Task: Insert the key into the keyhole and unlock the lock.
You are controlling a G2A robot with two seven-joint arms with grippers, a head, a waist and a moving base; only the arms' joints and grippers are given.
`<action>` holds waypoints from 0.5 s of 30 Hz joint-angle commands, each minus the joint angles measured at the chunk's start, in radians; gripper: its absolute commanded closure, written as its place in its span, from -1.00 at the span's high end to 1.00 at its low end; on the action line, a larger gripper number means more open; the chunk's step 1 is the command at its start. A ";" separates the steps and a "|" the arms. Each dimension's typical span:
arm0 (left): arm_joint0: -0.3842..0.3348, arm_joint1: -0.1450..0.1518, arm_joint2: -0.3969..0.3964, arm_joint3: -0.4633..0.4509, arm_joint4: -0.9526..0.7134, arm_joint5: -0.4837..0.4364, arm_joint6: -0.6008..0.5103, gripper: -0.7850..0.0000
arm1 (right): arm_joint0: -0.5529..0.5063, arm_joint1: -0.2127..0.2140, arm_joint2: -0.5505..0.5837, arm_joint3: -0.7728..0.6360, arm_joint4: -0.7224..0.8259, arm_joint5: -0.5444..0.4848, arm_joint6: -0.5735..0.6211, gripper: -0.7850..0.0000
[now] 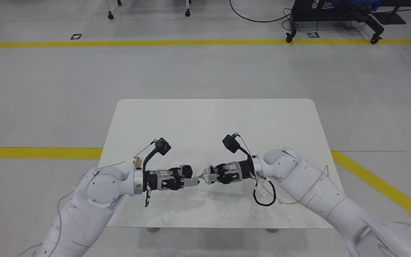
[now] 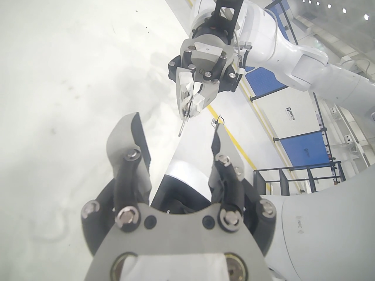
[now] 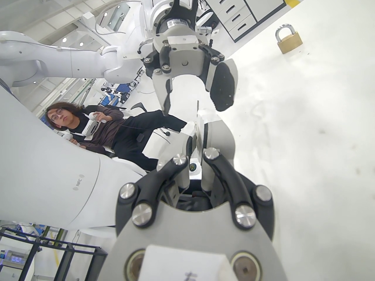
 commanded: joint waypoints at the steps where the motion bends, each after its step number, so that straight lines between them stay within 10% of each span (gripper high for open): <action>1: 0.006 0.003 -0.013 0.004 -0.012 -0.013 0.007 1.00 | 0.001 0.001 -0.002 0.003 0.003 -0.006 -0.006 -1.00; 15: 0.193 0.084 -0.369 -0.135 0.010 -0.054 -0.073 1.00 | -0.115 0.070 0.219 -0.048 0.077 -0.006 -0.006 -1.00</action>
